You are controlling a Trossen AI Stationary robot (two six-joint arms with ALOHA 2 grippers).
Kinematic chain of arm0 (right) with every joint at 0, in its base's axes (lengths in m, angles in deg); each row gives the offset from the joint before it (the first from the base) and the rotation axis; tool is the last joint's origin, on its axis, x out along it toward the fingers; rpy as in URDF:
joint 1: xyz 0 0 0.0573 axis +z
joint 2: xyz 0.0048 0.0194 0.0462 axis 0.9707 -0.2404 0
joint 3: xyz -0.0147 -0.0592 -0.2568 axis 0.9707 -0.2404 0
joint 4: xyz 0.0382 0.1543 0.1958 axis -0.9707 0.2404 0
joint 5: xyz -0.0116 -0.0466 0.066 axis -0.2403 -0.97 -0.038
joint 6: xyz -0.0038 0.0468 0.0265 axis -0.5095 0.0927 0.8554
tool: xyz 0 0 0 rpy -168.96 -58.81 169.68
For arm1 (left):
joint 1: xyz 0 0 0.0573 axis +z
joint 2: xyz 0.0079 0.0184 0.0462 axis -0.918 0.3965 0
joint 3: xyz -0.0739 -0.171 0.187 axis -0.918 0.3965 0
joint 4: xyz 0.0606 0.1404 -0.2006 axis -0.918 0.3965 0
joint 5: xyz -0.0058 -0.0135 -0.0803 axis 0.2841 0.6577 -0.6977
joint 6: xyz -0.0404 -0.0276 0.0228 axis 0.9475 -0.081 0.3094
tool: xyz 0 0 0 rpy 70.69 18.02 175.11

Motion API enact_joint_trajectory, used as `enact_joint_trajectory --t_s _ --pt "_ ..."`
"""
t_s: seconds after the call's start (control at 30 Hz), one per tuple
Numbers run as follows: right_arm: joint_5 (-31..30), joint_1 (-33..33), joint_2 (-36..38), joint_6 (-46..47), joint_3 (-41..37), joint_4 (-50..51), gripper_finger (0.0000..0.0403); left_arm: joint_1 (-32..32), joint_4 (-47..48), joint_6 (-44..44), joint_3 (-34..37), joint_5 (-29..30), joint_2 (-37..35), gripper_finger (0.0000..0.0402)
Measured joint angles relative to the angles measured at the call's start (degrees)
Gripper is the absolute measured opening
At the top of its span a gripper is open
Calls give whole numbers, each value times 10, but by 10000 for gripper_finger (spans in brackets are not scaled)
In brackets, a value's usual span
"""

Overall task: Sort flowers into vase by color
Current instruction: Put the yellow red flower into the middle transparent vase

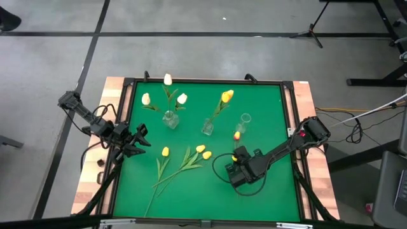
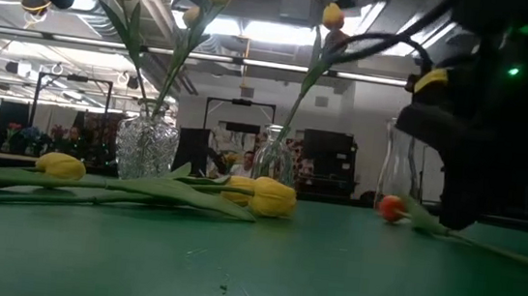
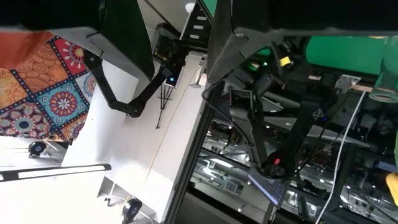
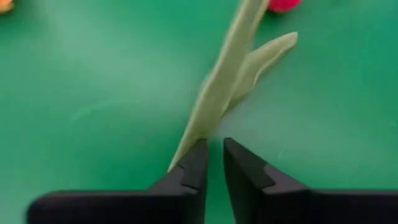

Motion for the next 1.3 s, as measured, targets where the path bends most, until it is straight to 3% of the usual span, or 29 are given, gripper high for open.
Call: enact_joint_trajectory --t_s 0.3,0.43,0.9,1.3 --pt "-18 2 0 53 16 22 206 0 0 0 0 0 0 148" --pt "-39 2 0 75 16 21 239 0 0 0 0 0 0 148" --pt "-90 -2 -4 74 -10 -38 207 0 10 0 0 0 0 148" --pt "-112 -2 -14 67 -29 -78 205 0 10 -1 0 0 0 148"
